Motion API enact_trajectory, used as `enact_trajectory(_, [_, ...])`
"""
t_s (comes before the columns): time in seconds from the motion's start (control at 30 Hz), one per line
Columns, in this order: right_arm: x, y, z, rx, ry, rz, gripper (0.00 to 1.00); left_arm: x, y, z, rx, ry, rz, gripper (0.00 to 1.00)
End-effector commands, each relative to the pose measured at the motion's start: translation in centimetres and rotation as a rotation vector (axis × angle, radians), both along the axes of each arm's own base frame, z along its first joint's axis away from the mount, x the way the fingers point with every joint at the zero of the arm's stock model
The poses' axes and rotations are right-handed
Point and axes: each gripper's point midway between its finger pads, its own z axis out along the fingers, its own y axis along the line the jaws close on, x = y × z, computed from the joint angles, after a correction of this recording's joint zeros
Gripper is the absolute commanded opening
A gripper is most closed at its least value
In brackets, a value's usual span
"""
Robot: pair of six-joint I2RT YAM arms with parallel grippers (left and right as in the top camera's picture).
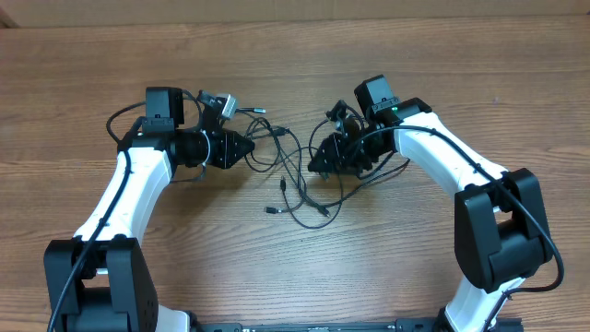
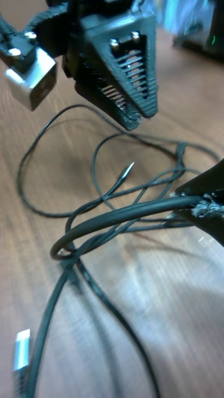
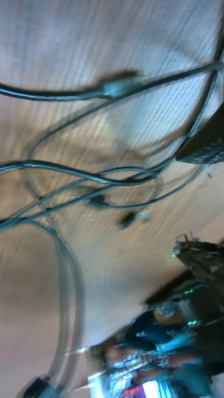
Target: Untangle cables
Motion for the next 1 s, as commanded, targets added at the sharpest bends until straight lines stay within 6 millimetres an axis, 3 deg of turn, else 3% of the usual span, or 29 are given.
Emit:
enact_trajectory(0.0, [-1.5, 0.0, 1.5, 0.039, -0.133, 0.191, 0.38, -2.3, -1.9, 0.0, -0.148, 0.139, -0.007, 0.05])
enact_trajectory(0.13, [-3.5, -0.5, 1.4, 0.033, -0.113, 0.276, 0.31, -5.1, -4.3, 0.3, -0.312, 0.292, -0.038, 0.04])
enact_trajectory(0.27, [-3.5, -1.3, 1.4, 0.029, -0.093, 0.263, 0.3, -8.3, -6.8, 2.5, -0.521, 0.428, -0.139, 0.04])
enact_trajectory(0.33, [-3.5, -1.5, 1.4, 0.037, -0.103, 0.275, 0.3, -8.6, -7.4, 2.7, -0.525, 0.426, -0.163, 0.05])
enact_trajectory(0.4, [-3.5, -1.4, 1.5, 0.043, -0.108, 0.281, 0.31, -7.7, -7.3, 0.7, -0.402, 0.371, -0.128, 0.05])
enact_trajectory(0.5, [-3.7, -0.9, 1.9, 0.075, -0.106, 0.287, 0.32, -5.6, -5.3, -3.8, -0.118, 0.347, 0.046, 0.05])
enact_trajectory(0.57, [-4.0, -0.1, 2.3, 0.11, -0.106, 0.296, 0.32, -4.2, -4.2, -5.1, 0.0, 0.284, 0.107, 0.05])
enact_trajectory(0.77, [-3.4, 1.7, 2.5, 0.118, -0.092, 0.239, 0.37, -1.2, -4.1, -4.5, 0.03, 0.121, 0.13, 0.07])
enact_trajectory(0.97, [-1.4, 4.4, 2.9, 0.134, -0.139, 0.159, 0.38, 0.6, -3.1, -4.5, 0.093, 0.041, 0.181, 0.09])
